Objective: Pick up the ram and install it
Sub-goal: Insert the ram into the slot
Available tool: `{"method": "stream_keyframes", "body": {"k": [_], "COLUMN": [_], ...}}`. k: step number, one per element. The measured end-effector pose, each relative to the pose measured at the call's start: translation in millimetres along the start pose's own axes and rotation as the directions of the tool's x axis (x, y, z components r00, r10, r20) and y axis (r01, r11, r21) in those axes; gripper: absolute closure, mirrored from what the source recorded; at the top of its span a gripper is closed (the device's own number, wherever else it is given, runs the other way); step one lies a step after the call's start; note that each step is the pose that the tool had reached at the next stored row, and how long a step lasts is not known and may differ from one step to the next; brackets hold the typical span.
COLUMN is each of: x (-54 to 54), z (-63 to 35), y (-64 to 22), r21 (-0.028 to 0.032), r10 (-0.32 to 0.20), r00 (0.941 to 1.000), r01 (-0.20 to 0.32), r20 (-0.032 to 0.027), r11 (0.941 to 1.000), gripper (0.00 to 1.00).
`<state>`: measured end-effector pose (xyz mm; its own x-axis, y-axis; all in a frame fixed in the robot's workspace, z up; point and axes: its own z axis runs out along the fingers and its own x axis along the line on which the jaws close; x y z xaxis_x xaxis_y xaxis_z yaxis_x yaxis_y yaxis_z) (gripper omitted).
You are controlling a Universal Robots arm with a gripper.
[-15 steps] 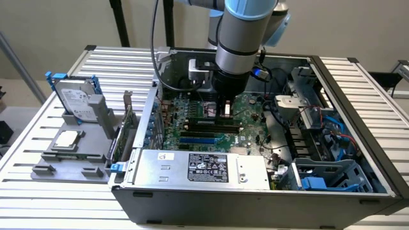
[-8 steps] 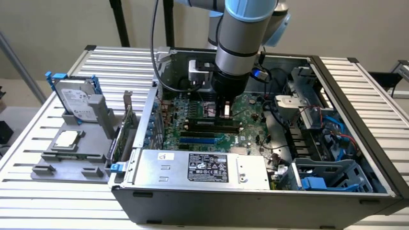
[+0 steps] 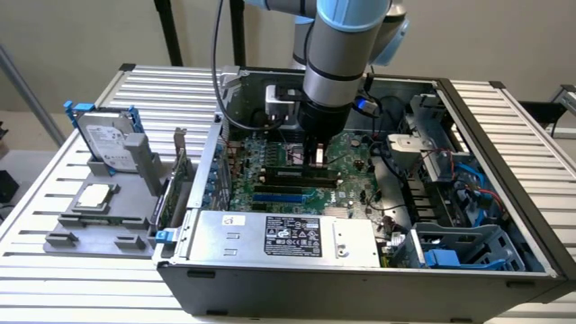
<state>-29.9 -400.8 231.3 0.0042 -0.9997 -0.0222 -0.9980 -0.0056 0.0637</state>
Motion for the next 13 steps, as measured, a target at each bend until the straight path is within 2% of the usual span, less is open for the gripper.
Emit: {"method": "stream_keyframes", "body": {"k": [13], "x": [2.4], "z": [3.4], "y": [1.4], "r21": [0.0025], "r10": [0.0], "r00": [1.0], "r01": [0.0], "r20": [-0.0002], "r11": [1.0], "gripper": [0.86]}}
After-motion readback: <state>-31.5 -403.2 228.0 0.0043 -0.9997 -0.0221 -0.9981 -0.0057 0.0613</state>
